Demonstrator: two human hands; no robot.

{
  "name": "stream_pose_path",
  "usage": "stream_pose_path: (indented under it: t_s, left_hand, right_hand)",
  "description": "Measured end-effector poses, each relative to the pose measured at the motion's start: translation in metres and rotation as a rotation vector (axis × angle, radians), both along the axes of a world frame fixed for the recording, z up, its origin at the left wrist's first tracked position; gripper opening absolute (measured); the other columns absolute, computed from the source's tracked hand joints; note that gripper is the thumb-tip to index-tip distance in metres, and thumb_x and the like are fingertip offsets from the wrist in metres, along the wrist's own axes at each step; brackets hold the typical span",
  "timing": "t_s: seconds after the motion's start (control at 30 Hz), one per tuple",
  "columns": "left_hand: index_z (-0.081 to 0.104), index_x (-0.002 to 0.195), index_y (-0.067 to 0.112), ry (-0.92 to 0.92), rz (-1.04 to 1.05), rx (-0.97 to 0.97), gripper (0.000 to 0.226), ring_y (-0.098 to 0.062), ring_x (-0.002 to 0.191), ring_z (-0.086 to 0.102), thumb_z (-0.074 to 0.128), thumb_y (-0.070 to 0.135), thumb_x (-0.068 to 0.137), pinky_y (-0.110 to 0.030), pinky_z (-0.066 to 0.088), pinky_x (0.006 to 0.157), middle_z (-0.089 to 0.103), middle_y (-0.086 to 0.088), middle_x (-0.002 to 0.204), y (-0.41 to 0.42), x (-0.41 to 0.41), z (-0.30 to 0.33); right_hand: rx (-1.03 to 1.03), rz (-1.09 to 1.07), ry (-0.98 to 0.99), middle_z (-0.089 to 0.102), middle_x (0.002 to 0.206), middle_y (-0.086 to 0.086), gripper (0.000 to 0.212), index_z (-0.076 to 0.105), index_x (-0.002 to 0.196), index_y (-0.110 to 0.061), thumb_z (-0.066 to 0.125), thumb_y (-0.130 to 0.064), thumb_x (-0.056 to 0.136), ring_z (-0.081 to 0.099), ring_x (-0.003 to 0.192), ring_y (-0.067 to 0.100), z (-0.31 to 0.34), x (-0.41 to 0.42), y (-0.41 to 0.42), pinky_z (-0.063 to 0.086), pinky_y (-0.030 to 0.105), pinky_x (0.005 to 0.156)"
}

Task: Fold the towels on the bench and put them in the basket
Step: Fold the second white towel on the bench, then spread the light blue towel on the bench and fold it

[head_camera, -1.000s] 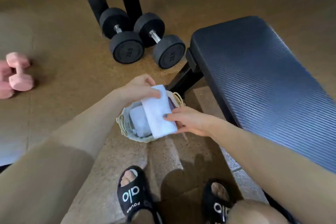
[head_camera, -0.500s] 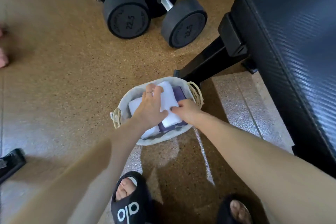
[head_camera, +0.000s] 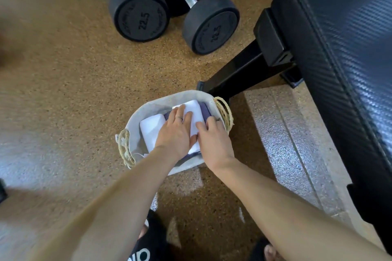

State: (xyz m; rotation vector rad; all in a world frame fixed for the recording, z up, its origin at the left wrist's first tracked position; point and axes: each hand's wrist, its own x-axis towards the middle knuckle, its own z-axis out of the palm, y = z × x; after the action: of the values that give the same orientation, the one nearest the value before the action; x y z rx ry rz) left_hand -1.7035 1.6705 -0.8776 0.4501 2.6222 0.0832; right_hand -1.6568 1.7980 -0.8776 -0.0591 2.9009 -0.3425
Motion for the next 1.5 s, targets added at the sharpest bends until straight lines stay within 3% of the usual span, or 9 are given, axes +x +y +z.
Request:
stream_pose_path:
  t_s: [0.23,0.4,0.6,0.8,0.97,1.2,1.3,1.4,1.5]
  left_hand:
    - [-0.002,0.161,0.017,-0.055,-0.030,-0.111,0.077,-0.028,0.156,-0.008,0.032,0.056,0.105,-0.042,0.010,0.126,-0.015,-0.009,0.168,0.002,-0.005,0.002]
    - [0.017,0.157,0.021,-0.039,-0.097,-0.001,0.079,-0.033,0.150,0.021,0.056,0.051,0.096,-0.044,0.025,0.120,0.011,-0.012,0.166,0.004,-0.020,0.078]
    - [0.043,0.137,0.014,0.063,-0.089,0.191,0.056,-0.036,0.122,0.052,0.065,0.026,0.087,-0.049,0.047,0.096,0.047,-0.014,0.134,0.019,-0.001,0.213]
    - [0.045,0.089,0.030,0.239,-0.312,0.345,0.019,-0.024,0.086,0.057,0.055,0.038,0.076,-0.044,0.052,0.073,0.052,0.004,0.088,0.093,0.099,0.359]
    - [0.057,0.092,0.030,0.102,-0.511,0.531,0.016,-0.015,0.087,0.059,0.059,0.038,0.078,-0.037,0.051,0.078,0.059,0.013,0.089,0.197,0.221,0.428]
    - [0.057,0.110,0.023,-0.250,-0.812,0.407,0.036,-0.017,0.099,0.059,0.069,0.044,0.084,-0.037,0.051,0.088,0.064,0.006,0.107,0.298,0.398,0.423]
    - [0.053,0.126,0.018,-0.315,-0.902,0.301,0.060,-0.023,0.108,0.057,0.073,0.050,0.079,-0.041,0.051,0.091,0.060,-0.002,0.122,0.307,0.450,0.393]
    - [0.048,0.126,0.016,-0.278,-0.914,0.225,0.070,-0.030,0.110,0.055,0.076,0.051,0.073,-0.045,0.051,0.087,0.056,-0.007,0.120,0.304,0.480,0.358]
    - [0.043,0.103,0.015,-0.177,-0.917,0.192,0.035,-0.035,0.107,0.054,0.067,0.032,0.083,-0.042,0.044,0.077,0.056,-0.011,0.115,0.298,0.496,0.335]
  right_hand:
    - [0.070,0.038,-0.164,0.048,0.137,0.009,0.054,0.032,0.150,-0.016,0.053,-0.024,0.101,0.048,0.123,0.028,0.017,0.002,-0.003,0.040,0.039,0.107]
    - [0.147,0.162,-0.121,0.052,0.135,0.010,0.054,0.038,0.144,-0.012,0.058,-0.016,0.094,0.050,0.125,0.028,0.102,-0.010,0.007,0.041,0.037,0.103]
    - [0.165,0.301,0.146,0.055,0.126,0.007,0.043,0.049,0.132,-0.013,0.058,-0.013,0.090,0.053,0.116,0.027,0.230,0.027,0.025,0.042,0.037,0.089]
    - [-0.024,-0.072,0.322,0.059,0.112,0.009,0.029,0.054,0.119,-0.013,0.053,-0.014,0.090,0.056,0.106,0.031,0.356,0.113,0.114,0.036,0.039,0.072]
    - [0.073,-0.391,0.076,0.058,0.094,0.005,0.021,0.059,0.106,-0.015,0.058,-0.029,0.090,0.060,0.090,0.030,0.416,0.218,0.228,0.045,0.033,0.070]
    - [0.179,-0.660,-0.398,0.066,0.083,0.009,0.015,0.064,0.084,-0.012,0.060,-0.026,0.086,0.058,0.075,0.029,0.411,0.418,0.324,0.050,0.030,0.067]
    - [0.056,-0.729,-0.587,0.070,0.087,0.008,0.023,0.068,0.099,-0.013,0.067,-0.025,0.079,0.065,0.077,0.028,0.394,0.492,0.332,0.057,0.034,0.067]
    - [-0.034,-0.830,-0.415,0.061,0.104,0.006,0.044,0.052,0.113,-0.023,0.075,-0.031,0.076,0.059,0.090,0.025,0.371,0.541,0.329,0.048,0.034,0.068]
    - [-0.061,-0.859,-0.191,0.060,0.100,0.007,0.024,0.051,0.098,-0.021,0.068,-0.022,0.081,0.059,0.098,0.031,0.348,0.554,0.324,0.051,0.039,0.075]
